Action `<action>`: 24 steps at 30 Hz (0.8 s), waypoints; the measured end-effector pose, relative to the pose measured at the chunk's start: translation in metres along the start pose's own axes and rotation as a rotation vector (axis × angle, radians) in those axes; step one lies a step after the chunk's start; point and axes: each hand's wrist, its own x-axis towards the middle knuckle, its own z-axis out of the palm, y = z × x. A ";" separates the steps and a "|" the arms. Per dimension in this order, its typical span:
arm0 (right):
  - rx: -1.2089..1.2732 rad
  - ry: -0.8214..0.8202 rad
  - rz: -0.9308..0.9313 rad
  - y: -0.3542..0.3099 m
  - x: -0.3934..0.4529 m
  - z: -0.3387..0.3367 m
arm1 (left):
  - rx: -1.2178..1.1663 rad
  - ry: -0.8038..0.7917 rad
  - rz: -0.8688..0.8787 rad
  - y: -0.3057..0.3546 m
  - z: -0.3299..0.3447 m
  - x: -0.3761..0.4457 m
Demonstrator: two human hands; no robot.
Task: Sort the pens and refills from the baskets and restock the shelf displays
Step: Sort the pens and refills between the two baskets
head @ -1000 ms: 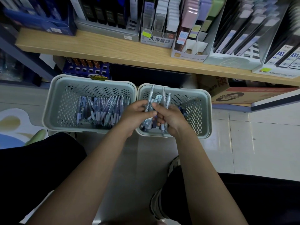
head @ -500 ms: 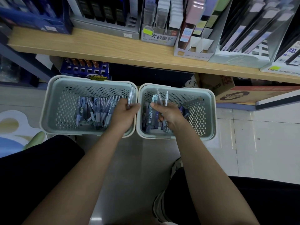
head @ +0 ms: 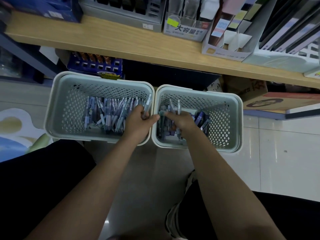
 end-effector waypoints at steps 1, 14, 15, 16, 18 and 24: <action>0.018 0.015 -0.011 -0.003 -0.005 -0.003 | -0.036 -0.006 -0.011 0.001 0.000 0.000; 0.334 -0.435 -0.135 -0.053 -0.091 0.019 | -0.397 -0.165 -0.052 0.018 -0.024 -0.014; 0.304 -0.455 -0.131 -0.055 -0.092 0.019 | -0.397 -0.174 -0.042 0.016 -0.028 -0.015; 0.280 -0.457 -0.130 -0.056 -0.093 0.020 | -0.406 -0.170 -0.044 0.014 -0.032 -0.015; 0.259 -0.426 -0.153 -0.056 -0.092 0.020 | -0.430 -0.153 -0.052 0.011 -0.038 -0.015; 0.030 0.039 -0.348 -0.052 -0.067 0.037 | -0.396 -0.046 -0.123 -0.002 -0.057 -0.001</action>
